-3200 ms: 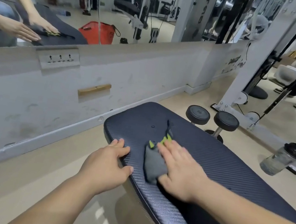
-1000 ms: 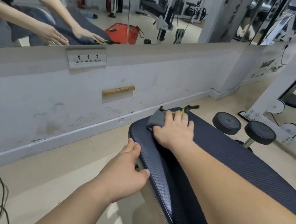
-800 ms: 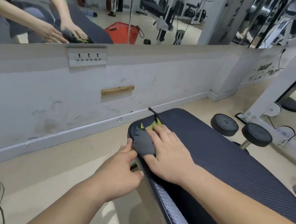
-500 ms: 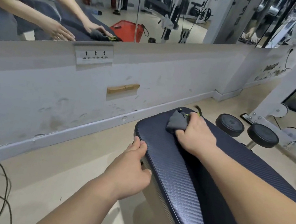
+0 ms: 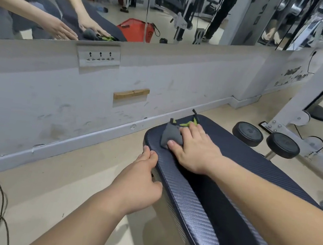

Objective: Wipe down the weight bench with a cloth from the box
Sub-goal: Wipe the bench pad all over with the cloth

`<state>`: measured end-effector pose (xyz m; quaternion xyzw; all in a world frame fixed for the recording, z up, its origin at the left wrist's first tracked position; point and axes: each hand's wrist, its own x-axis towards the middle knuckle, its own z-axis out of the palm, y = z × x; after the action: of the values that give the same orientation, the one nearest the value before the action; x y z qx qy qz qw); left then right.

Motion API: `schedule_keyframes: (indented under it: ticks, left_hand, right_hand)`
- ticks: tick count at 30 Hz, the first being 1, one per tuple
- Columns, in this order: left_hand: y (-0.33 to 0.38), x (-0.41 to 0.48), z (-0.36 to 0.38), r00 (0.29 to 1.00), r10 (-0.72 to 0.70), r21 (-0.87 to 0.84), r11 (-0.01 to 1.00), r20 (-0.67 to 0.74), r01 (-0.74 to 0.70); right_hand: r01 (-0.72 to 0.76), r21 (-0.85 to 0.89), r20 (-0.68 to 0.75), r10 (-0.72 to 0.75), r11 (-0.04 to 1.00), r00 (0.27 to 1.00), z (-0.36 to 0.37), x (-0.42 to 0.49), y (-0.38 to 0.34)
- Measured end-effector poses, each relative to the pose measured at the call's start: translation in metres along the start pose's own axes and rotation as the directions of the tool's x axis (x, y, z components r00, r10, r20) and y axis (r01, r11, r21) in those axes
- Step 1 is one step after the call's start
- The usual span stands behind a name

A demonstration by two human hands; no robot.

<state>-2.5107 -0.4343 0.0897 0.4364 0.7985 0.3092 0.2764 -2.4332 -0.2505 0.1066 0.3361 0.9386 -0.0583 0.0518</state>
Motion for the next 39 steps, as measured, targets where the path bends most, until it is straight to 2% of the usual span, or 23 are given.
schedule_keyframes:
  ticks: [3,5,8,11,13,15,17,19,21,23,27,30,32,33,35,37,39]
  left_hand:
    - [0.001,0.000,-0.001,1.000,-0.002,0.000,1.000,0.013,0.002]
    - [0.000,-0.001,-0.001,1.000,-0.004,-0.007,1.000,0.012,0.004]
    - [-0.001,0.001,-0.001,1.000,-0.006,-0.026,1.000,0.010,0.006]
    - [0.000,0.004,0.001,0.999,-0.031,-0.043,0.999,0.011,0.032]
    - [0.001,0.004,0.003,0.998,-0.057,-0.049,0.997,0.007,0.057]
    - [0.002,0.004,0.006,0.998,-0.066,-0.046,0.997,-0.006,0.066]
    - [0.001,0.004,0.009,0.998,-0.059,-0.042,0.997,-0.004,0.059]
    - [-0.001,0.004,0.010,0.998,-0.055,-0.023,0.998,0.004,0.055]
    - [-0.003,0.005,0.011,0.999,-0.050,-0.003,0.999,-0.001,0.050]
    - [0.000,0.005,0.010,0.999,-0.037,0.006,0.999,-0.010,0.037]
    - [0.005,0.005,0.010,0.999,-0.032,-0.001,0.999,-0.020,0.032]
    - [0.006,0.002,0.007,0.999,-0.044,-0.029,0.999,-0.001,0.044]
    - [0.006,-0.001,0.005,0.999,-0.031,-0.037,0.999,0.010,0.031]
    - [0.006,-0.002,0.005,1.000,-0.022,-0.032,0.999,0.013,0.023]
    - [0.005,-0.002,0.006,1.000,-0.004,0.012,1.000,0.011,0.004]
    - [0.003,0.000,0.010,1.000,-0.004,0.070,0.998,0.005,0.004]
    - [0.004,0.003,0.012,0.999,-0.051,0.119,0.992,0.007,0.050]
  right_hand:
    - [-0.151,-0.013,-0.047,0.150,0.989,0.988,0.004,0.032,-0.012]
    - [-0.157,-0.012,-0.063,0.156,0.988,0.986,0.008,0.033,-0.020]
    - [0.056,-0.020,-0.108,-0.058,0.998,0.992,0.007,-0.004,-0.016]
    - [0.290,-0.003,-0.134,-0.288,0.957,0.948,0.014,-0.062,0.004]
    - [0.344,-0.002,-0.080,-0.344,0.939,0.936,0.009,-0.074,0.031]
    - [0.261,0.012,-0.056,-0.260,0.965,0.964,0.004,-0.058,0.061]
    - [0.029,0.073,-0.117,-0.021,0.997,0.993,-0.001,-0.029,0.091]
    - [-0.237,0.070,-0.180,0.246,0.969,0.952,0.004,-0.007,0.107]
    - [-0.382,0.032,-0.184,0.381,0.923,0.906,0.013,0.001,0.102]
    - [-0.318,0.039,-0.194,0.320,0.947,0.927,0.016,-0.009,0.080]
    - [0.036,0.071,-0.179,-0.023,0.997,0.984,0.024,-0.085,0.030]
    - [0.254,0.019,-0.134,-0.249,0.967,0.959,0.028,-0.137,0.019]
    - [0.303,-0.025,-0.137,-0.303,0.953,0.943,0.021,-0.130,0.040]
    - [0.266,-0.029,-0.131,-0.267,0.964,0.955,0.018,-0.117,0.055]
    - [0.051,0.056,-0.146,-0.043,0.997,0.988,0.011,-0.085,0.086]
    - [-0.204,0.097,-0.196,0.220,0.974,0.956,0.012,-0.063,0.104]
    - [-0.306,0.087,-0.233,0.318,0.948,0.919,0.019,-0.059,0.100]
